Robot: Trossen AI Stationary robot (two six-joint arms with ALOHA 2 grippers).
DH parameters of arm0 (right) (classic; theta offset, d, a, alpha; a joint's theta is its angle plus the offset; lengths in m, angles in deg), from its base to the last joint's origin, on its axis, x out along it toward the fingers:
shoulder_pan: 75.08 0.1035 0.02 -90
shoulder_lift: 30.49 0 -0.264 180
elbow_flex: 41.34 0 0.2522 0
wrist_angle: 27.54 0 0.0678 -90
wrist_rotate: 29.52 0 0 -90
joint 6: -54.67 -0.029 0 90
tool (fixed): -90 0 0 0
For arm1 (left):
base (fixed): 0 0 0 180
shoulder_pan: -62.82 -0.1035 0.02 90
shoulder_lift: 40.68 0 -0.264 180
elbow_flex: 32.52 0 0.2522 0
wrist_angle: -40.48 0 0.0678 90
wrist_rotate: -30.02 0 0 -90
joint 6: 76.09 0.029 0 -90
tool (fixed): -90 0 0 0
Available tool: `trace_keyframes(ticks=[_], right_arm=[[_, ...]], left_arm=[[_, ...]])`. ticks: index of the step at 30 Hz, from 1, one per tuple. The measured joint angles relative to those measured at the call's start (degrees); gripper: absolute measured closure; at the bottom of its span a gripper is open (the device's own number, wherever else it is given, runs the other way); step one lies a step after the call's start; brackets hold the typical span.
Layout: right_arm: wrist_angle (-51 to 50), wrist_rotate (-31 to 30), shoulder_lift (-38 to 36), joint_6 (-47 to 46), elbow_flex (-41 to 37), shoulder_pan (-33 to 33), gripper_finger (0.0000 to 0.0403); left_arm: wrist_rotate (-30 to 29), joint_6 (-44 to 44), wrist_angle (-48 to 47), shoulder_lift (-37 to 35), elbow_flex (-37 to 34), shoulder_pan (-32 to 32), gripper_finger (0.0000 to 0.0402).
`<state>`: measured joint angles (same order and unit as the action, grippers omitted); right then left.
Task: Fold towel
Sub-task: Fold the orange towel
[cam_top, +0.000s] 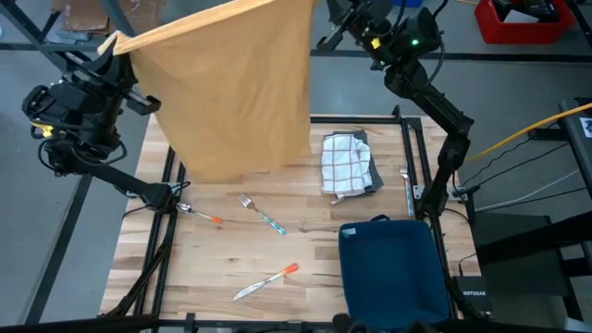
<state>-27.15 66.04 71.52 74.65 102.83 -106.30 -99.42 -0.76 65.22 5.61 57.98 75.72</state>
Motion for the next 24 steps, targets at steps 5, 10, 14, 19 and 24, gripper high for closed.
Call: trace_keyframes(ticks=[5,10,14,19,24], right_arm=[[1.6,2.7,0.0,0.0,0.0,-3.2,0.0400],[1.9,4.8,-0.1,-0.4,0.0,-5.4,0.0400],[1.1,5.5,-1.1,-0.5,0.0,-6.5,0.0400],[0.7,5.4,-1.2,-0.1,0.1,-6.5,0.0400],[0.8,4.9,-0.7,4.5,0.1,-6.7,0.0400]], left_arm=[[-0.3,4.4,-0.7,4.7,7.0,-0.7,0.0401],[-3.4,2.1,-5.5,6.2,9.5,-3.2,0.0401],[-4.7,-1.2,-12.0,6.2,9.4,-5.3,0.0401],[-4.8,-3.1,-12.3,6.3,9.4,-9.0,0.0401],[-4.9,-3.3,-12.4,6.3,9.4,-13.2,0.0401]])
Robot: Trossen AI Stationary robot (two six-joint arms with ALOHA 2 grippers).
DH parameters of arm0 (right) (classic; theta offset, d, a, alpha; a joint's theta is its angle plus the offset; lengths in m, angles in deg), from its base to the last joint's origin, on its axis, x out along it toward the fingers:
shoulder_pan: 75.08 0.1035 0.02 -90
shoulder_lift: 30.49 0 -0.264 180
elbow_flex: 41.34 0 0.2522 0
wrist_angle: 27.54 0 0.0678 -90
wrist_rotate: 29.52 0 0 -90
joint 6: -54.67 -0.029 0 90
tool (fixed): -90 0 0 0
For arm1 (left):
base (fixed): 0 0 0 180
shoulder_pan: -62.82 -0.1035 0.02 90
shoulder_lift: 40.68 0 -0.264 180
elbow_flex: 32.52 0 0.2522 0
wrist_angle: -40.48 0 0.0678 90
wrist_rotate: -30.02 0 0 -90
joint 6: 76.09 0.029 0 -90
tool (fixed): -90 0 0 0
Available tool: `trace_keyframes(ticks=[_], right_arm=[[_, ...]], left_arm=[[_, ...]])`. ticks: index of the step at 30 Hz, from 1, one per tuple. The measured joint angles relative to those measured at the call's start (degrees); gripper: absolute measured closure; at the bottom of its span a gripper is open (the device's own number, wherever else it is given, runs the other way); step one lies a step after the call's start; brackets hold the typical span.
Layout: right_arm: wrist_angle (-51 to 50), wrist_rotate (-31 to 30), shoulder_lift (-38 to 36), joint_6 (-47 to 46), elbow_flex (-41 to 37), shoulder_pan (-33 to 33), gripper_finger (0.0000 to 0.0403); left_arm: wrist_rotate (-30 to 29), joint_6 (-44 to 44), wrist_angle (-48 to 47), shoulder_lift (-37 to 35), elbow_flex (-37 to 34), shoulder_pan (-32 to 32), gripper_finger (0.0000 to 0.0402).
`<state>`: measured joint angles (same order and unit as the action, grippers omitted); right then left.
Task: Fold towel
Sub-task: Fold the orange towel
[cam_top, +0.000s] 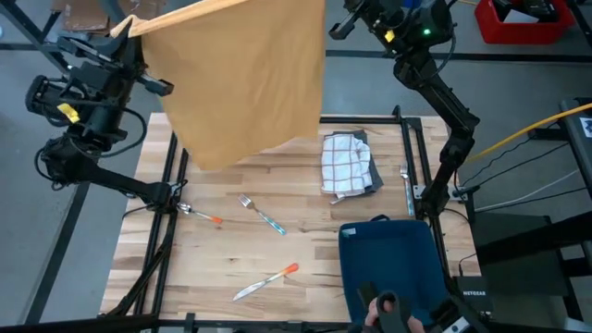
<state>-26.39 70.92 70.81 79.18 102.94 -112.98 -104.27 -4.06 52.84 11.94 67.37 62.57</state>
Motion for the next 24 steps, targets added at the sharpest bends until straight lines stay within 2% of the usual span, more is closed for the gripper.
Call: trace_keyframes(ticks=[13,17,24], right_arm=[[-1.1,0.8,3.3,1.6,0.0,-3.5,0.0400],[-1.1,0.6,3.9,5.2,0.0,-4.2,0.0400],[2.0,-0.1,4.0,5.9,0.0,-6.6,0.0400]], left_arm=[[2.2,0.4,-0.8,0.7,-0.2,-12.7,0.0401],[2.7,0.3,-0.9,1.5,-0.2,-16.5,0.0401],[10.7,-1.5,-0.5,4.7,-0.2,-23.2,0.0401]])
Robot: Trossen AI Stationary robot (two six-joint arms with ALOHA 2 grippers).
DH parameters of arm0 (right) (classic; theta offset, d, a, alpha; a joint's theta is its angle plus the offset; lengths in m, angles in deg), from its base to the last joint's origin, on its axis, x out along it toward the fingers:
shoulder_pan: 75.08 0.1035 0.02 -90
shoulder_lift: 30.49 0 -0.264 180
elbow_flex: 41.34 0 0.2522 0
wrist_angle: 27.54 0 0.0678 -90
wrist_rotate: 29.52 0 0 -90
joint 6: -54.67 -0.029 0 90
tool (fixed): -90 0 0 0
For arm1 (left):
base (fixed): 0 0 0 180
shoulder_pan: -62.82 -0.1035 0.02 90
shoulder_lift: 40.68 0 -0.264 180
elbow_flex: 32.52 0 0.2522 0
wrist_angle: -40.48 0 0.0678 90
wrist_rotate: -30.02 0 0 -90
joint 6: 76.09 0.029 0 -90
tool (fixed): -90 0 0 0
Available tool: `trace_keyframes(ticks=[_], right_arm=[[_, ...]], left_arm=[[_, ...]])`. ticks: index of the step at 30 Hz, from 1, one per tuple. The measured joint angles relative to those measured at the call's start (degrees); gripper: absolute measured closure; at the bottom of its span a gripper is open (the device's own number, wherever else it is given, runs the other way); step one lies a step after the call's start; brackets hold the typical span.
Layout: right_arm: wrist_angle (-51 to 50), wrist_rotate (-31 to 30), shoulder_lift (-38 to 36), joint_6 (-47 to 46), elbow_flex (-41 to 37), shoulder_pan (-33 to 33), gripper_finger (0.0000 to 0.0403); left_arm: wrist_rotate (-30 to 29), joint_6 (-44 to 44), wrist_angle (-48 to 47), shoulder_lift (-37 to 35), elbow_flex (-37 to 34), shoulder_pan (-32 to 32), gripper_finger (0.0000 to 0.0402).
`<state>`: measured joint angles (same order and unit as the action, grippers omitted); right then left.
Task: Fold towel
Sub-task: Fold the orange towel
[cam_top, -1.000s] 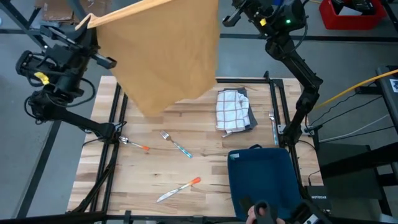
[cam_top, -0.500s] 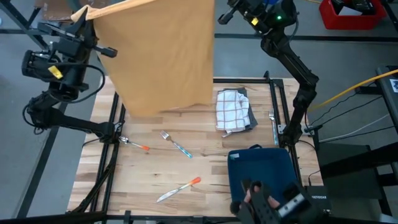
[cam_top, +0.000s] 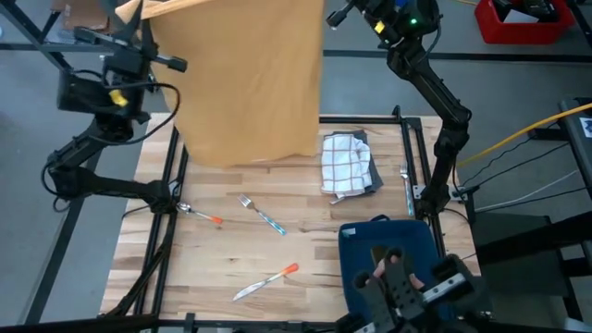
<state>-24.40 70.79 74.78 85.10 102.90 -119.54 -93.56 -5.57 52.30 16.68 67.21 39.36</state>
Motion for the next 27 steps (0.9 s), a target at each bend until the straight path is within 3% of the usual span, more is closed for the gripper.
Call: trace_keyframes(ticks=[8,19,27], right_arm=[[2.9,-1.1,0.0,0.0,0.0,-1.8,0.0400],[3.1,1.1,0.1,-0.1,0.0,-2.2,0.0400],[-3.6,3.8,-0.5,-3.3,0.1,-2.2,0.0400]], left_arm=[[5.0,-1.0,1.3,4.1,0.0,-7.9,0.0401],[10.4,-9.1,3.8,6.1,2.6,-16.8,0.0401],[9.4,-13.1,-18.2,2.6,6.5,-15.3,0.0401]])
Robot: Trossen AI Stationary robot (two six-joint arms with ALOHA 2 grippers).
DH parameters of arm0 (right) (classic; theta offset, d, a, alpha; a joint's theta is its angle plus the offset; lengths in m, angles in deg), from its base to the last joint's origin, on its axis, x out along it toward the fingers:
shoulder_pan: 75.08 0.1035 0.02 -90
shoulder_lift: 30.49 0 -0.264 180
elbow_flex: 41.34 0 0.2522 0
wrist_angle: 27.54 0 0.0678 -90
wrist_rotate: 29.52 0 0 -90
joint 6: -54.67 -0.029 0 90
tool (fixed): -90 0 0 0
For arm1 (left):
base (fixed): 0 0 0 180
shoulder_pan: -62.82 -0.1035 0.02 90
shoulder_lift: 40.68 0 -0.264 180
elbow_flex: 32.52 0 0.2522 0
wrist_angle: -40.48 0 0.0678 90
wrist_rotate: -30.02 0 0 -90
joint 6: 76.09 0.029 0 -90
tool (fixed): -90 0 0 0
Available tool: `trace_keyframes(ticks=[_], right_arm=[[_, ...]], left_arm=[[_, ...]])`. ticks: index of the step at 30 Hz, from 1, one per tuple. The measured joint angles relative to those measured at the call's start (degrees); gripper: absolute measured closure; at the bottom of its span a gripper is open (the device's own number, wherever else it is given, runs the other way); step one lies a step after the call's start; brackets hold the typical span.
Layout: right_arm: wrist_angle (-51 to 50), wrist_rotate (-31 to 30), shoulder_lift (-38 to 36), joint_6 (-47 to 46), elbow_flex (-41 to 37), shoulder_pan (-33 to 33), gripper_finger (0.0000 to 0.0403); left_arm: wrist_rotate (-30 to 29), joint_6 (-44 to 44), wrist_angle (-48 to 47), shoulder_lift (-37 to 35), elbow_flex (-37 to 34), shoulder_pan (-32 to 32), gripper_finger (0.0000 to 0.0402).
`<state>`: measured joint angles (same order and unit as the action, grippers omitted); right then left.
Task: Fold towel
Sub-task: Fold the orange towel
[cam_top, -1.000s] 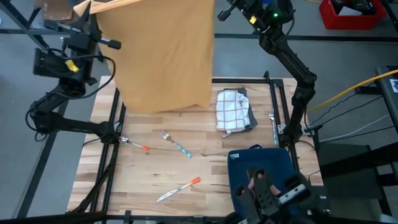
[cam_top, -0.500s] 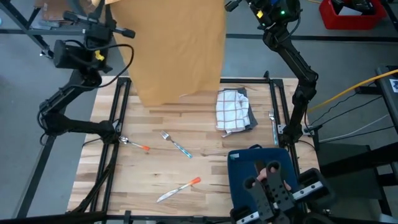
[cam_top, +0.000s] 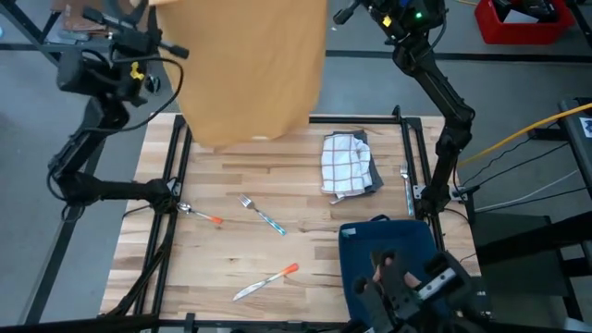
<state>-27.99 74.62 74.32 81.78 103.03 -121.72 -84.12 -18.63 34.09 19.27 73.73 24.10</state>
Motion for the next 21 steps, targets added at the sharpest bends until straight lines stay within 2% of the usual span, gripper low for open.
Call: trace_keyframes(ticks=[6,10,17,21], right_arm=[[-11.8,6.1,-2.5,-6.9,0.0,0.1,0.0400],[-18.4,10.9,-5.1,-7.8,0.0,2.0,0.0400],[-25.5,9.7,-9.8,-7.2,0.0,8.0,0.0400],[-31.4,5.7,-11.7,-5.7,0.0,11.3,0.0400]], left_arm=[[0.2,-16.9,-17.1,-6.7,0.0,4.6,0.0401],[0.3,-21.7,-21.4,-9.9,0.0,7.2,0.0401],[0.7,-28.6,-24.5,-12.0,0.0,10.4,0.0401],[1.0,-33.8,-30.8,-12.2,0.0,12.5,0.0401]])
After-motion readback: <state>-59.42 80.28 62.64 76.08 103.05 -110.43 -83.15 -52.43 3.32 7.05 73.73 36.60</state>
